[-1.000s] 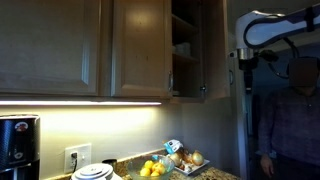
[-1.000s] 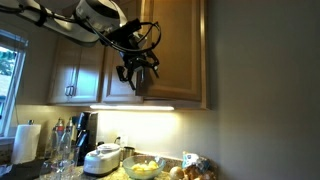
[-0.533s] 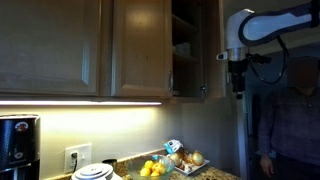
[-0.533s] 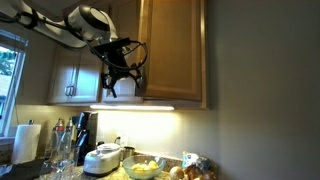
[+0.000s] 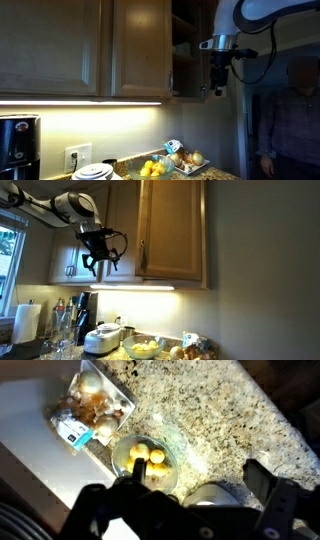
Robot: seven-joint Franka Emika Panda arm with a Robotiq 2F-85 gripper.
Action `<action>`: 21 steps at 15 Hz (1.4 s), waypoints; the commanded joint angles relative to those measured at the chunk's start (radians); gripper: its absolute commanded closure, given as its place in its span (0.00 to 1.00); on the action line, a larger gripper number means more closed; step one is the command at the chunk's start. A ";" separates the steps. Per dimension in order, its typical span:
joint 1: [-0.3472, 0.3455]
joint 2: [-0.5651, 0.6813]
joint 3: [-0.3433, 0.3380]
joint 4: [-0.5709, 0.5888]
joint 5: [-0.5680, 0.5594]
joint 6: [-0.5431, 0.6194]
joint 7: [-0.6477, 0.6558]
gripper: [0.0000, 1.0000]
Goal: Open the doors of the upper cabinet on the right
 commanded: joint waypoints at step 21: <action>-0.256 0.209 -0.043 0.216 -0.598 -0.054 0.275 0.00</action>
